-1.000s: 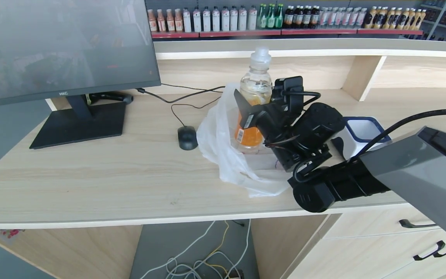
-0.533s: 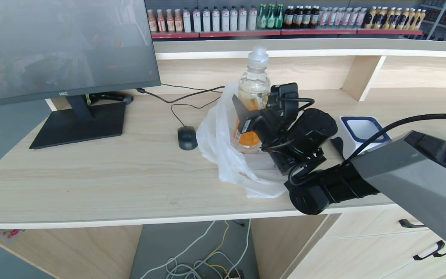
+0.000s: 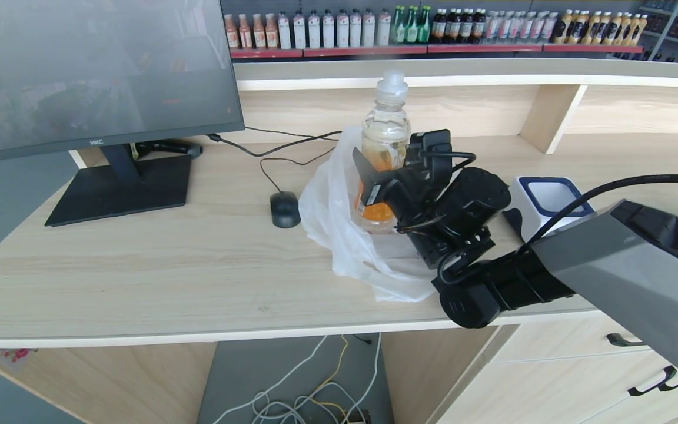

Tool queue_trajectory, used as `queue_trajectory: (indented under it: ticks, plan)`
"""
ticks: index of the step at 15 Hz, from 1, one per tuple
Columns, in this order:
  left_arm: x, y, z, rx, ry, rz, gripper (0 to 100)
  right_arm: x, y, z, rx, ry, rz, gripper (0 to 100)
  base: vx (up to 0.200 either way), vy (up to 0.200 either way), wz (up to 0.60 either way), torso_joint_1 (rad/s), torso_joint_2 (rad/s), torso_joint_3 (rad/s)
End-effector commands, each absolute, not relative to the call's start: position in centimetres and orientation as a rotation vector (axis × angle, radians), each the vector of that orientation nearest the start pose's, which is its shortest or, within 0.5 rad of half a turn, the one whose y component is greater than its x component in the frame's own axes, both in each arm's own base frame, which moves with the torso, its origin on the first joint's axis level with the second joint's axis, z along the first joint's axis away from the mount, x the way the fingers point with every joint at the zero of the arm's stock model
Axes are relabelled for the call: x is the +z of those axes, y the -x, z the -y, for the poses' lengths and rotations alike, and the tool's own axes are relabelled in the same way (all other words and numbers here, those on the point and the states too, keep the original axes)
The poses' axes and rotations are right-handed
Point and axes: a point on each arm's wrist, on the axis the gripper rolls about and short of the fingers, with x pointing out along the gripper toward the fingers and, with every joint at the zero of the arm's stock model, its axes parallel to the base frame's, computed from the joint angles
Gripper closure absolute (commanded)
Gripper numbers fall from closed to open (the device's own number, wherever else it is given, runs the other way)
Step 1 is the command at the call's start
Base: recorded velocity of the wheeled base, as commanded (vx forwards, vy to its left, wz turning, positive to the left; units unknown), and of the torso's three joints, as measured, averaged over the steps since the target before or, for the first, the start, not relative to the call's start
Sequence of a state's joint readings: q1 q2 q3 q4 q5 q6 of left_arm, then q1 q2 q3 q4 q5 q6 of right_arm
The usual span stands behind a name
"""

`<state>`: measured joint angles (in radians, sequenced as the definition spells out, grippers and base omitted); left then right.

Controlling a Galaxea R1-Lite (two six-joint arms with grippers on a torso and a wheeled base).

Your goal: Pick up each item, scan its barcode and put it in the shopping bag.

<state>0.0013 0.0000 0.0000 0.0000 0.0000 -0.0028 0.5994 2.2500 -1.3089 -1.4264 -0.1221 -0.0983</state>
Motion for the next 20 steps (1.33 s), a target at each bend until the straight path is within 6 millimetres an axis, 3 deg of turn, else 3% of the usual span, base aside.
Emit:
queue_trajectory:
  ticks: [1, 5, 10, 13, 17, 20]
  plan:
    - [7.5, 2.3, 0.0, 0.002, 0.003, 0.000, 0, 18.4, -36.6, -24.7, 0.444, -0.079, 0.481, 0, 0.000, 0.000, 0.00, 0.000, 0.00, 0.000]
    - [7.5, 2.3, 0.0, 0.002, 0.003, 0.000, 0, 18.5, -35.9, -24.3, 0.446, -0.077, 0.478, 0, 0.000, 0.000, 0.00, 0.000, 0.00, 0.000]
    - [7.5, 2.3, 0.0, 0.002, 0.003, 0.000, 0, 20.2, -34.1, -23.2, 0.449, -0.082, 0.489, 0, 0.000, 0.000, 0.00, 0.000, 0.00, 0.000]
    - [7.5, 2.3, 0.0, 0.002, 0.003, 0.000, 0, 21.7, -30.5, -22.2, 0.482, -0.085, 0.473, 0, 0.000, 0.000, 0.00, 0.000, 0.00, 0.000]
    - [7.5, 2.3, 0.0, 0.002, 0.003, 0.000, 0, 23.4, -24.5, -17.8, 0.491, -0.073, 0.445, 0, 0.000, 0.000, 0.00, 0.000, 0.00, 0.000]
    - [7.5, 2.3, 0.0, 0.002, 0.003, 0.000, 0, 23.2, -22.6, -16.5, 0.507, -0.138, 0.409, 0, 0.000, 0.000, 0.00, 0.000, 0.00, 0.000]
